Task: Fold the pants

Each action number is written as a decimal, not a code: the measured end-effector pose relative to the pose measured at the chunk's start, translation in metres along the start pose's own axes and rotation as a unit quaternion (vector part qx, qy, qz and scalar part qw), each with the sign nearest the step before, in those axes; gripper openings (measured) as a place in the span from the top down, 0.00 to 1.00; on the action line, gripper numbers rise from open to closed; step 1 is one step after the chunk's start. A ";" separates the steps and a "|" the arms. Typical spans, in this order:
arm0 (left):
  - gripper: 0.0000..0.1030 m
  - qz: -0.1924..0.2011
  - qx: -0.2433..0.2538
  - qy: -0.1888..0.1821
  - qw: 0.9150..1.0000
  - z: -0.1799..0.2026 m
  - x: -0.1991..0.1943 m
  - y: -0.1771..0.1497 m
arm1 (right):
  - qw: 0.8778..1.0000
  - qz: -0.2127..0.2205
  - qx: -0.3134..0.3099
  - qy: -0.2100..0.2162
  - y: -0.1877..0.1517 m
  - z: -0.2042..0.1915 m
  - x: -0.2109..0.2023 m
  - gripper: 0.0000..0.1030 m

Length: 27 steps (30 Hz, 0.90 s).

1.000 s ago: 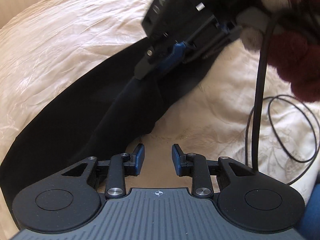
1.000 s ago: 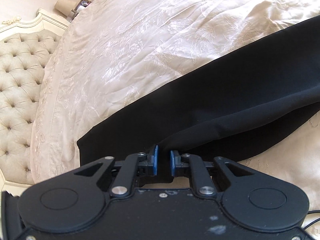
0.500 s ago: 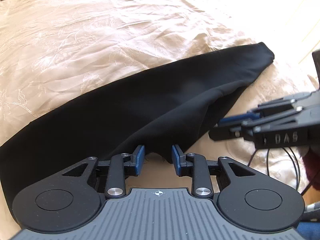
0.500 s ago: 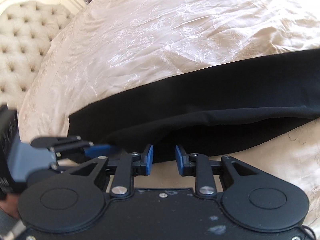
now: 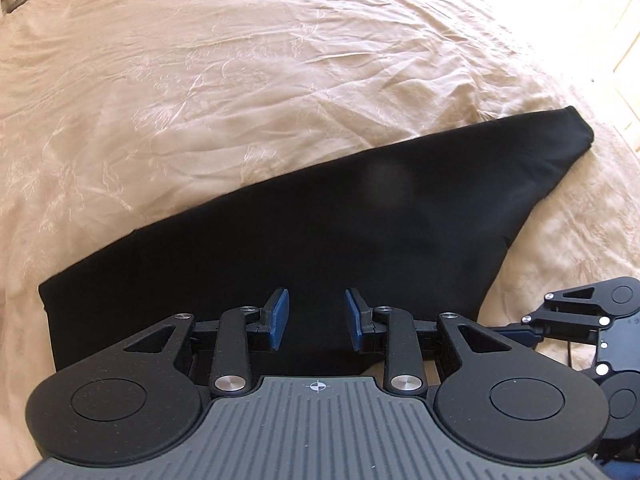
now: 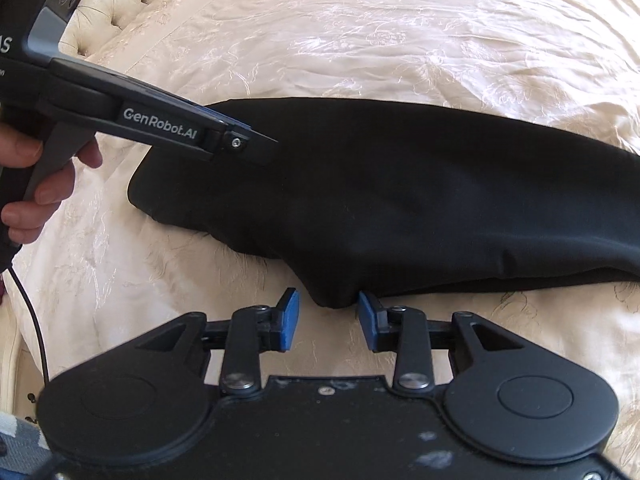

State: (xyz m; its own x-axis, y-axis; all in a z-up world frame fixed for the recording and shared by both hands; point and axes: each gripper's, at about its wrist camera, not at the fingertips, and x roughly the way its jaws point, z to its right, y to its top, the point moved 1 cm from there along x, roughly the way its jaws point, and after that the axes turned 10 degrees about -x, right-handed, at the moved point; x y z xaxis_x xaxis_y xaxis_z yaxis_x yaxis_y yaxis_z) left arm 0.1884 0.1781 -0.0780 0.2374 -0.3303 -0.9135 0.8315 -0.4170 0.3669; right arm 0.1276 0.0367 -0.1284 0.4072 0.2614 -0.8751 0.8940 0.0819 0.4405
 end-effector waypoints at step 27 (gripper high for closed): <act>0.71 -0.017 -0.030 0.001 0.999 -0.017 -0.011 -0.022 | 0.932 0.002 0.321 0.167 0.044 0.083 0.011 0.95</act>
State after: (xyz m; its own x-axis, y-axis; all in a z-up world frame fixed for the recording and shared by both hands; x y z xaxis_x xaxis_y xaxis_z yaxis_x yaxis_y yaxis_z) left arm 0.1755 0.2052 -0.0787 0.2098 -0.3161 -0.9252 0.8674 -0.3765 0.3254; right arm 0.1865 -0.0365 -0.1349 0.4259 0.5542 -0.7152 0.8640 -0.4838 0.1395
